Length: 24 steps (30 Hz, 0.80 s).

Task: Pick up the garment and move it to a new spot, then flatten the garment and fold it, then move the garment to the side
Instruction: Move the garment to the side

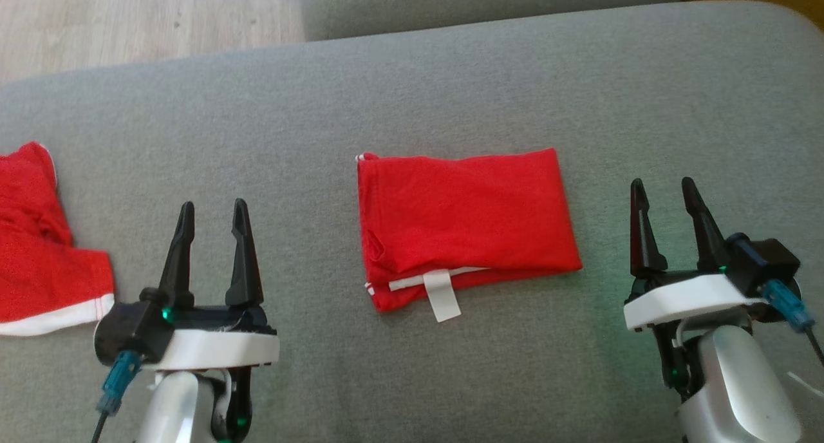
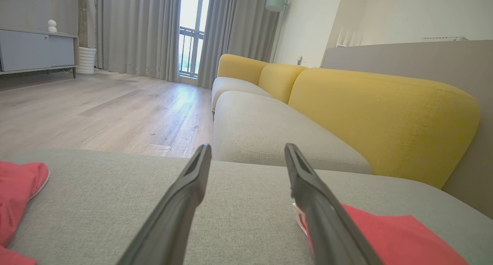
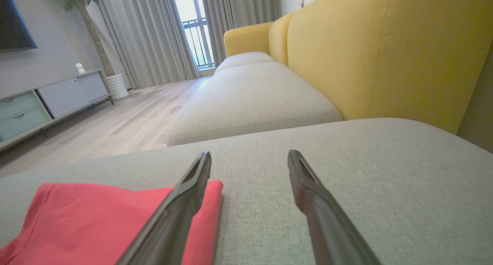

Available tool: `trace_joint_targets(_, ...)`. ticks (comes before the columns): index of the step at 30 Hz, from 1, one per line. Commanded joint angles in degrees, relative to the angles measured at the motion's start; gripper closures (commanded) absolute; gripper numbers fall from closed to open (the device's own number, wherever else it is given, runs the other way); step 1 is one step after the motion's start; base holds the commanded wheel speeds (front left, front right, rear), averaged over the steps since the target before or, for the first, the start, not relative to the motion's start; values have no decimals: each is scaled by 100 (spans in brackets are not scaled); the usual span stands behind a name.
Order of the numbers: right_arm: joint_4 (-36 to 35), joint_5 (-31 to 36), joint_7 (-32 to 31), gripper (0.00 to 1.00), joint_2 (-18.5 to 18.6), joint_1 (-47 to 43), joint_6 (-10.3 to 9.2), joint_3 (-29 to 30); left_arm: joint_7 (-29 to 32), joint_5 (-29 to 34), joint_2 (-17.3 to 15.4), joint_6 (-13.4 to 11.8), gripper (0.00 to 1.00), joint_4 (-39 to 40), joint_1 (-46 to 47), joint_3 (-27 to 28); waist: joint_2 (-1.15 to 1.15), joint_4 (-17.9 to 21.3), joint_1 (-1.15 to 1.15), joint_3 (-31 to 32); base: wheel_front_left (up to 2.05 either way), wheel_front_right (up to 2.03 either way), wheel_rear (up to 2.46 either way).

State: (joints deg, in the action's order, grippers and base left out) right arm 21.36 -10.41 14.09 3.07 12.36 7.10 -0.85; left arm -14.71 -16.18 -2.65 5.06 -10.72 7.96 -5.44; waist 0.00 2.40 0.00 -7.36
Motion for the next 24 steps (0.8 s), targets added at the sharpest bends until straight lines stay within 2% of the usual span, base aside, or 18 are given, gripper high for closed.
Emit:
trace_joint_targets(1,-137,77,-49,0,-18,231,39,-105,-29,-5,-23,-1,0,209,263,165,0,-51,0,-73,0,0,0)
trace_joint_targets(12,405,-42,-435,0,-19,515,39,-345,-29,-30,-23,20,0,155,438,52,0,-393,0,-436,0,0,0)
trace_joint_targets(24,1906,-408,-854,0,-19,1081,39,-700,-29,-47,-23,6,0,80,605,-87,0,-705,0,-677,0,0,0)
